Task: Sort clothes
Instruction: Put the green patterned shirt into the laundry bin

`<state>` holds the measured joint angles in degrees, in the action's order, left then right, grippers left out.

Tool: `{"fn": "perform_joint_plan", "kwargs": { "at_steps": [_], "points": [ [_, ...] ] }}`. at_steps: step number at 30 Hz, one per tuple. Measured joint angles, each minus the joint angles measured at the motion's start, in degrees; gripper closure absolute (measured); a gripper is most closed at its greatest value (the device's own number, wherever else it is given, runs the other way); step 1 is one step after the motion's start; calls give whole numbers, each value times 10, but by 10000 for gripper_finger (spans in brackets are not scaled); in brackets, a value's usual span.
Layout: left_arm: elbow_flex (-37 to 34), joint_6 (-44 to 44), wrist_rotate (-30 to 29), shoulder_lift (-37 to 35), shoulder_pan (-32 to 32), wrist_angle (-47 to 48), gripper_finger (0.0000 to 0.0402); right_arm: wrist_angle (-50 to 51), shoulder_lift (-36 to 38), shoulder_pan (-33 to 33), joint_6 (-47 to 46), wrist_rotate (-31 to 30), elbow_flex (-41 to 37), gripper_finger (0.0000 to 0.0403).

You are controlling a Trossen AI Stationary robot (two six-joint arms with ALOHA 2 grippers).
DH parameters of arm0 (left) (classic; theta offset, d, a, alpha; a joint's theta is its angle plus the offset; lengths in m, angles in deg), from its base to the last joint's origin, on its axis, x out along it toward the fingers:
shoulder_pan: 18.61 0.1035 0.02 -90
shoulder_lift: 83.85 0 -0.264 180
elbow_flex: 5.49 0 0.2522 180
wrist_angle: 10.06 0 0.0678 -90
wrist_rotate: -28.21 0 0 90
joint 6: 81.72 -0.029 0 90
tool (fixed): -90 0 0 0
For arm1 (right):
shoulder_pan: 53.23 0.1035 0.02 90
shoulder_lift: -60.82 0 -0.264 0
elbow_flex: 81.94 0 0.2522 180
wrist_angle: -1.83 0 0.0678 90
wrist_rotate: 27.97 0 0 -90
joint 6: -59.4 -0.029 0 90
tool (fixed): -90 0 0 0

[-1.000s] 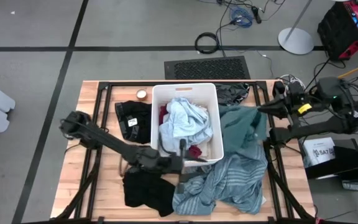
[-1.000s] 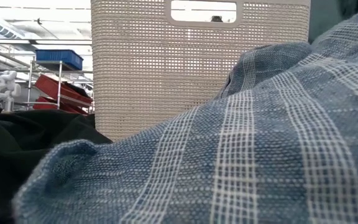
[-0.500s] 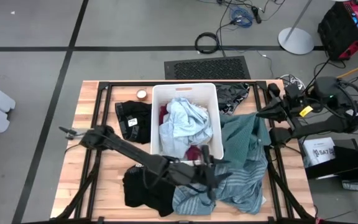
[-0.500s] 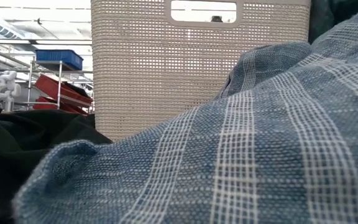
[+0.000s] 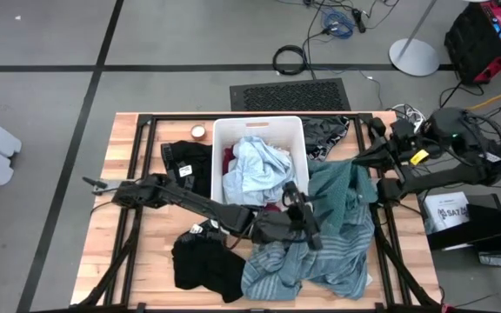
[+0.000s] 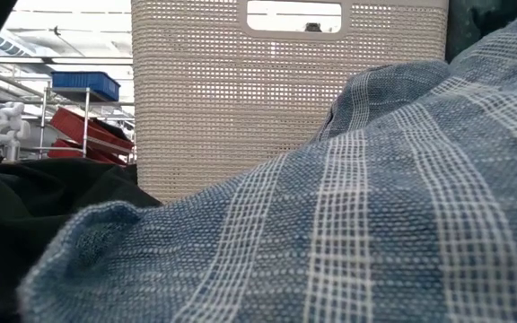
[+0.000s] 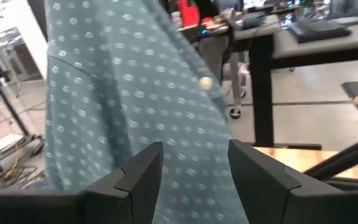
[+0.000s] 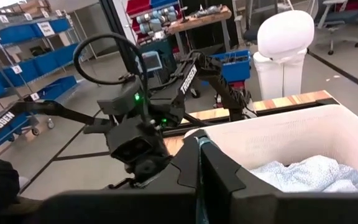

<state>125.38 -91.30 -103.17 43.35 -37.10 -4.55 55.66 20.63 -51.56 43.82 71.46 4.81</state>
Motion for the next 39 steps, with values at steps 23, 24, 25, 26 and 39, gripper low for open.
{"fn": "perform_joint_plan", "kwargs": {
  "at_steps": [23,24,25,26,39],
  "points": [
    [0,15,10,0,32,12,348,-56,-39,0,8,15,0,403],
    [0,10,17,0,33,12,374,-55,-39,0,8,15,0,403],
    [0,5,24,0,33,11,387,-52,-39,0,8,15,0,403],
    [0,2,25,0,32,10,390,-49,-39,0,7,15,0,403],
    [31,-14,252,-25,-11,-22,399,65,20,0,-18,-41,0,399]
  ]
}}
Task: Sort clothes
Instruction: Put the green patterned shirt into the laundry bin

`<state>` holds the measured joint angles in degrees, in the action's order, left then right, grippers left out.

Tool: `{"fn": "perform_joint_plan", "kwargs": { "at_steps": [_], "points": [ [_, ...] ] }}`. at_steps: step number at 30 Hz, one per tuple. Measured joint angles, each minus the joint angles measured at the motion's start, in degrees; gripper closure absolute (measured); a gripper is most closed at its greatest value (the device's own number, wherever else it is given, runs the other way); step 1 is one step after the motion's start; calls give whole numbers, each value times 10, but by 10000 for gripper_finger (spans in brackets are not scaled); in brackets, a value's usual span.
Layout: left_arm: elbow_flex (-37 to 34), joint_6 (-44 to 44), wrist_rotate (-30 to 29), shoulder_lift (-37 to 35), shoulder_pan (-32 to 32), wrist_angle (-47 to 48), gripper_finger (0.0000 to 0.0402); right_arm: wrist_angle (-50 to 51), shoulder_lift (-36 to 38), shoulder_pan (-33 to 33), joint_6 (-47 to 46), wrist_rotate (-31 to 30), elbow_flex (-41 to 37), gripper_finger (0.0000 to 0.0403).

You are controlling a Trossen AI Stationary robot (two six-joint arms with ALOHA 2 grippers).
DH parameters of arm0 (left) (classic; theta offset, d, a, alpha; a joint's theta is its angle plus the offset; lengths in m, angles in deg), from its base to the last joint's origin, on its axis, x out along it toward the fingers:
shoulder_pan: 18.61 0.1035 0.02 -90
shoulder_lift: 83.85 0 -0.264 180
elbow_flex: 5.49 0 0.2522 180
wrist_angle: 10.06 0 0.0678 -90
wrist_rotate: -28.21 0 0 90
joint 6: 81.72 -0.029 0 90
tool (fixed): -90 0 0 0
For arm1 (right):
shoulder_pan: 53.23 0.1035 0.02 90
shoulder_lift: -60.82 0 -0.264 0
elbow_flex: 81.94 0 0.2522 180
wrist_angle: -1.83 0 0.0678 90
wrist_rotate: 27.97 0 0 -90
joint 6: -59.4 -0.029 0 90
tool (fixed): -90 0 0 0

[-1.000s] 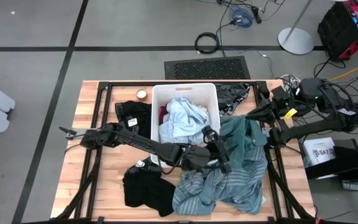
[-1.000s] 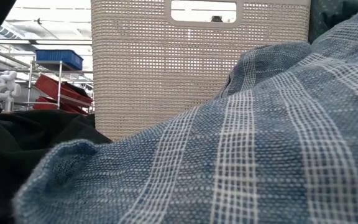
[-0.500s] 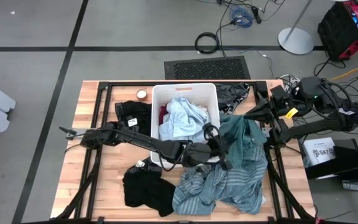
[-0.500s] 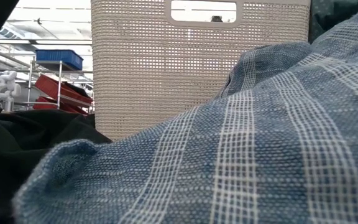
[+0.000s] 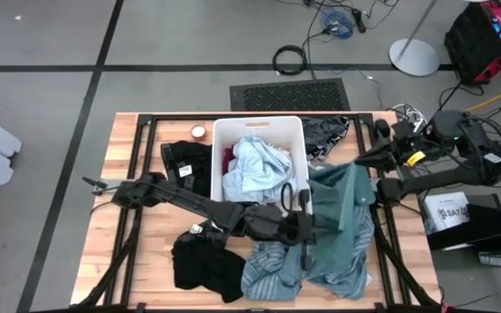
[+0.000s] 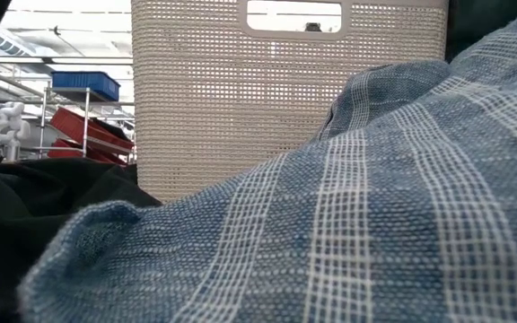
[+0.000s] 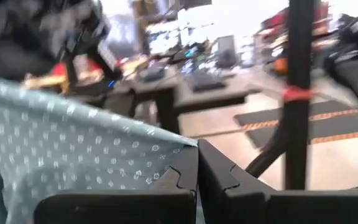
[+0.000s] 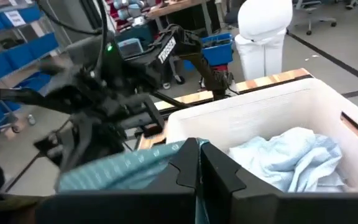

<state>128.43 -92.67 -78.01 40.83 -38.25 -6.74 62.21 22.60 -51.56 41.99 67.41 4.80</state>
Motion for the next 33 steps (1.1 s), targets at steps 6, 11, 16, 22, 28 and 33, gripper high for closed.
{"fn": "perform_joint_plan", "kwargs": {
  "at_steps": [6,11,16,22,28,33],
  "points": [
    [10,-3,16,-18,-12,13,400,44,0,0,-39,40,-3,373],
    [11,14,16,-30,-9,24,401,92,-6,0,-68,51,-16,328],
    [11,56,38,-43,-11,23,401,76,-9,2,-70,67,-16,281],
    [12,124,156,-65,-10,24,401,82,-8,51,-84,84,-16,269],
    [12,151,209,-101,-12,34,401,68,-9,121,-95,43,-26,272],
    [12,152,242,-127,-11,89,401,-45,-10,185,-111,36,-98,272]
  ]
}}
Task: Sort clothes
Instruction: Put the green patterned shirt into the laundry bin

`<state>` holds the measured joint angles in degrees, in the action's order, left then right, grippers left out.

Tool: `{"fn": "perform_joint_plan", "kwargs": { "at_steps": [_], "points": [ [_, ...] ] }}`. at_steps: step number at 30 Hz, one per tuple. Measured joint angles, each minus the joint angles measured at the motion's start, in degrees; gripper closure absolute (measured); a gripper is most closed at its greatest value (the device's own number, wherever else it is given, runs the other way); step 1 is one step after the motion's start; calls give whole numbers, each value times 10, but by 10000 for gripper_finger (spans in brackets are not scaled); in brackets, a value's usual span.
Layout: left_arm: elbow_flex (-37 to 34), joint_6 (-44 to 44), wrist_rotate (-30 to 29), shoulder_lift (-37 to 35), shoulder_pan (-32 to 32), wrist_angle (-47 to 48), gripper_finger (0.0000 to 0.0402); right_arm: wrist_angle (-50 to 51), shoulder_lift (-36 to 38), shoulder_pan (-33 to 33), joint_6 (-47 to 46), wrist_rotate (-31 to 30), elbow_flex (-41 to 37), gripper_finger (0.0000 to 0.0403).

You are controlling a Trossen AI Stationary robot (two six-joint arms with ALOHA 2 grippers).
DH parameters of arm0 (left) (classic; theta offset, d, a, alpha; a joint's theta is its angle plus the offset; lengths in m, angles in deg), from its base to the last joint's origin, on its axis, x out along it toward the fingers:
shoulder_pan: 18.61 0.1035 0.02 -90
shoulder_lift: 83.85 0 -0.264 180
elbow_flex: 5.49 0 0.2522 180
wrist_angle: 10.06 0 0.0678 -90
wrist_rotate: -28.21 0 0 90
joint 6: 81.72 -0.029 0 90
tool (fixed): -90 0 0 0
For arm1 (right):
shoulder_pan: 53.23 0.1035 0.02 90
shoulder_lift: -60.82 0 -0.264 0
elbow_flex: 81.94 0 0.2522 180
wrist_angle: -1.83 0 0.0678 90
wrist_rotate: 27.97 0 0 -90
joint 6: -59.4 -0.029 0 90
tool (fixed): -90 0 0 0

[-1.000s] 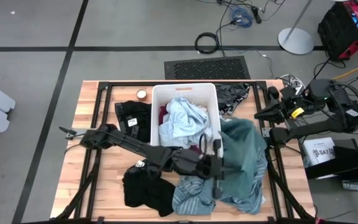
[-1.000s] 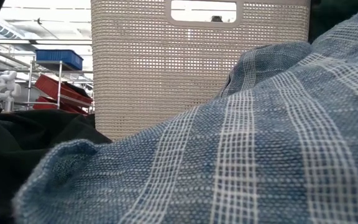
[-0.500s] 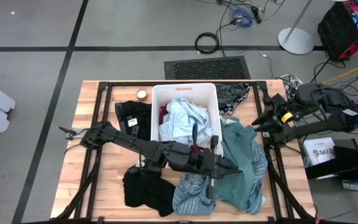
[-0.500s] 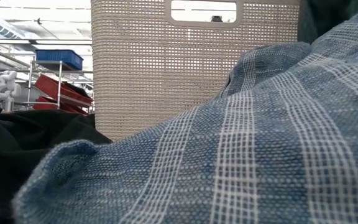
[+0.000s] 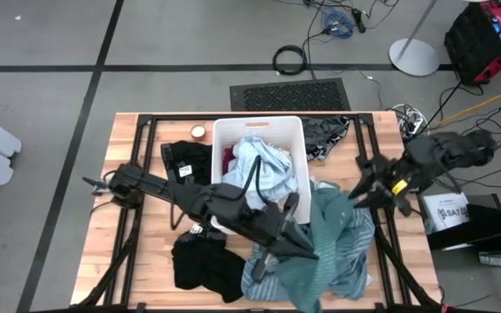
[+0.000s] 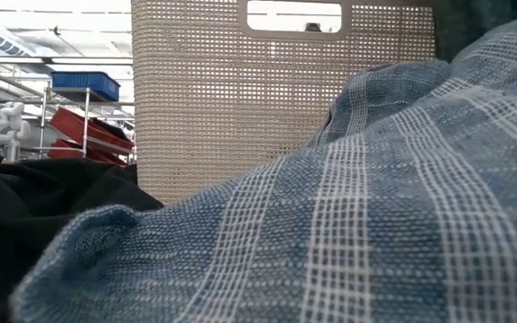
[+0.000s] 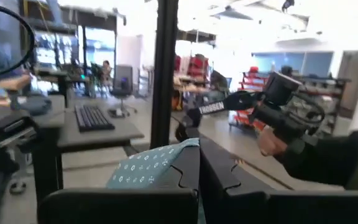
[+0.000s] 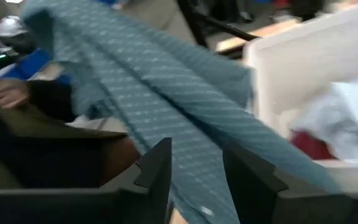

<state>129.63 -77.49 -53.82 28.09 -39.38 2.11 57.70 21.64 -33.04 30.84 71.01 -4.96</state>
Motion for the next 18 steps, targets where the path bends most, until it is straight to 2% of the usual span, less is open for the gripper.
{"fn": "perform_joint_plan", "kwargs": {
  "at_steps": [5,8,10,13,18],
  "points": [
    [0,3,8,-26,0,70,401,-158,-19,80,4,-16,-93,272],
    [0,35,43,-33,1,96,401,-210,-43,134,27,-72,-127,272],
    [0,45,72,-36,0,111,401,-229,-63,170,51,-129,-137,273],
    [0,54,84,-39,0,148,401,-226,-105,219,75,-217,-141,273],
    [0,60,106,-41,1,204,401,-261,-179,271,85,-290,-141,273]
  ]
}}
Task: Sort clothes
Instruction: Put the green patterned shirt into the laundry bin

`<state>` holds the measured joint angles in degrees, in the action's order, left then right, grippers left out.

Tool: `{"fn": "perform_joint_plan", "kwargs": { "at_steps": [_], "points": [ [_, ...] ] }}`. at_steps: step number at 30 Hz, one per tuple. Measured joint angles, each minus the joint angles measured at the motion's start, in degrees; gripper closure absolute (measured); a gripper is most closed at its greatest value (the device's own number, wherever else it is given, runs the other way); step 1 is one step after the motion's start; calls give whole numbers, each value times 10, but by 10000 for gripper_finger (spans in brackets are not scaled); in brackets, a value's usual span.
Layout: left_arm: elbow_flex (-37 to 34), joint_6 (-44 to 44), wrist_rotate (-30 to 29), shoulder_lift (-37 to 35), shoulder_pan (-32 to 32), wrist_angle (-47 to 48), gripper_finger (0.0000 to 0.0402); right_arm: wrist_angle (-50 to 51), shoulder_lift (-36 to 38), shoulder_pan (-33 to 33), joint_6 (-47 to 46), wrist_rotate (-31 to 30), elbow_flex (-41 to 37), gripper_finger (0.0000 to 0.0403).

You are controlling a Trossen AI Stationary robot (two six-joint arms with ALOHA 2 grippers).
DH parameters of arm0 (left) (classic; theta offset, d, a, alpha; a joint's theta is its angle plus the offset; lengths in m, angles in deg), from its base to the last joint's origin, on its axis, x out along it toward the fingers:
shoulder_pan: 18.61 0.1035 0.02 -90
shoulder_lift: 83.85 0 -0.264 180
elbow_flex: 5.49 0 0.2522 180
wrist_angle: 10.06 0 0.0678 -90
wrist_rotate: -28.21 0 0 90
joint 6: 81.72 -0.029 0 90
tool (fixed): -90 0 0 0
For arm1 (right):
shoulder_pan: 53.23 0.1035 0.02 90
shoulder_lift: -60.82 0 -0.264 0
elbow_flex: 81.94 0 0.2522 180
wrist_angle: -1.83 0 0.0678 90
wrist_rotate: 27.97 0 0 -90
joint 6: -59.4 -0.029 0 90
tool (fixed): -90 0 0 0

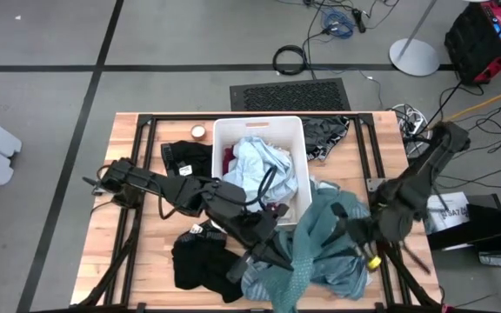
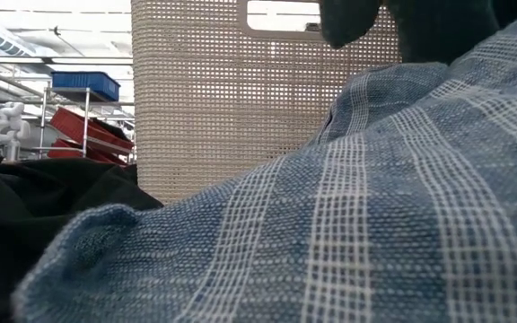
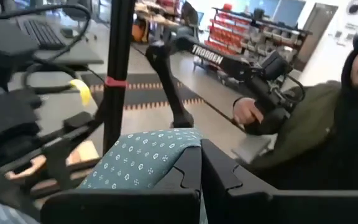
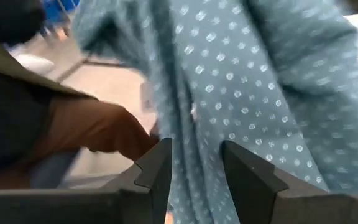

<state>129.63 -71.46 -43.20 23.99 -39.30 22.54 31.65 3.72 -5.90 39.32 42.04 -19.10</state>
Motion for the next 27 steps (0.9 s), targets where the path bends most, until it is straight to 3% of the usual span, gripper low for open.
{"fn": "perform_joint_plan", "kwargs": {
  "at_steps": [6,10,14,18,24,27],
  "points": [
    [0,0,42,0,0,-6,401,-7,-82,36,40,-125,30,273],
    [0,0,90,0,4,-17,401,39,-111,58,110,-204,113,273],
    [0,-1,92,-1,4,-21,401,117,-131,85,118,-269,216,273],
    [0,-5,75,-1,4,-32,399,122,-163,114,126,-284,263,273],
    [0,-20,74,-1,4,-46,398,80,-223,149,88,-286,266,273],
    [0,-21,71,-1,4,-57,397,72,-262,159,73,-331,266,273]
  ]
}}
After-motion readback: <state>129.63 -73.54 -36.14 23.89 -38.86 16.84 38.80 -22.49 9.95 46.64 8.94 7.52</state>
